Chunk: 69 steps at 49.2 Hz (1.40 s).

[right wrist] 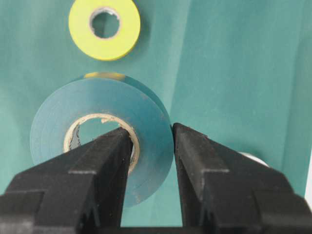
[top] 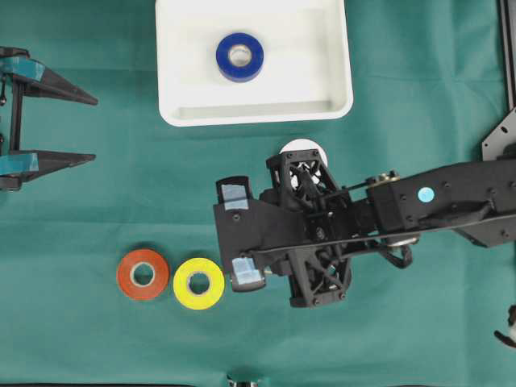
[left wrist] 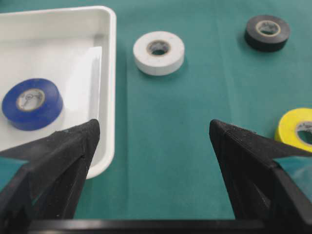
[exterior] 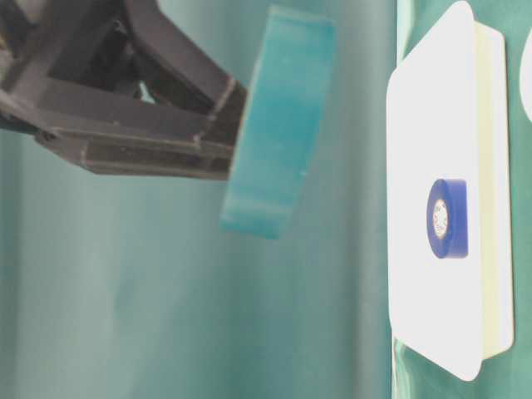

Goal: Pick up the tape from a random location and place it into the white case.
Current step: 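Lift the teal roll and carry it over the white tray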

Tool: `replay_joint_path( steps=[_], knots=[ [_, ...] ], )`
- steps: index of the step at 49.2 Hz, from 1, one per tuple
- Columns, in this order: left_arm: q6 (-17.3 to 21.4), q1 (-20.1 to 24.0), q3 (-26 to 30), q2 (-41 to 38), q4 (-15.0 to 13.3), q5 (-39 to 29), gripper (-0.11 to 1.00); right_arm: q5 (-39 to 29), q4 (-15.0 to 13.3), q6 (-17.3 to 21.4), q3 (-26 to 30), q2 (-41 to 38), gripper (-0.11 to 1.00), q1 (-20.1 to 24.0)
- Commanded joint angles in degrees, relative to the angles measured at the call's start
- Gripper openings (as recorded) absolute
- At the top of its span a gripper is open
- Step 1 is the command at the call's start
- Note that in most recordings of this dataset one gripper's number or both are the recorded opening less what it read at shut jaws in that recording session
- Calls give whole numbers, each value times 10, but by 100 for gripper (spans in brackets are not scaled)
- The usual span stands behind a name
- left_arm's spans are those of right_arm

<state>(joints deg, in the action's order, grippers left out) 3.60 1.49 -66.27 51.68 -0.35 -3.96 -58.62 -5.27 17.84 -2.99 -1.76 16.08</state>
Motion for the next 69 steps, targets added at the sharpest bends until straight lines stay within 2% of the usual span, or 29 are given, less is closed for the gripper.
replay_joint_path(
  steps=[1,45,59,69],
  knots=[
    [0,0,7,-3,-1,3,98,1,-1,3,18,19,30,-1],
    [0,0,7,-3,-1,2,98,0,-1,4,18,19,30,-1],
    [0,0,7,-3,-1,3,98,-2,-21,4,17,19,30,-4],
    [0,0,7,-3,-1,3,98,-20,-34,2,17,20,30,-35]
  ],
)
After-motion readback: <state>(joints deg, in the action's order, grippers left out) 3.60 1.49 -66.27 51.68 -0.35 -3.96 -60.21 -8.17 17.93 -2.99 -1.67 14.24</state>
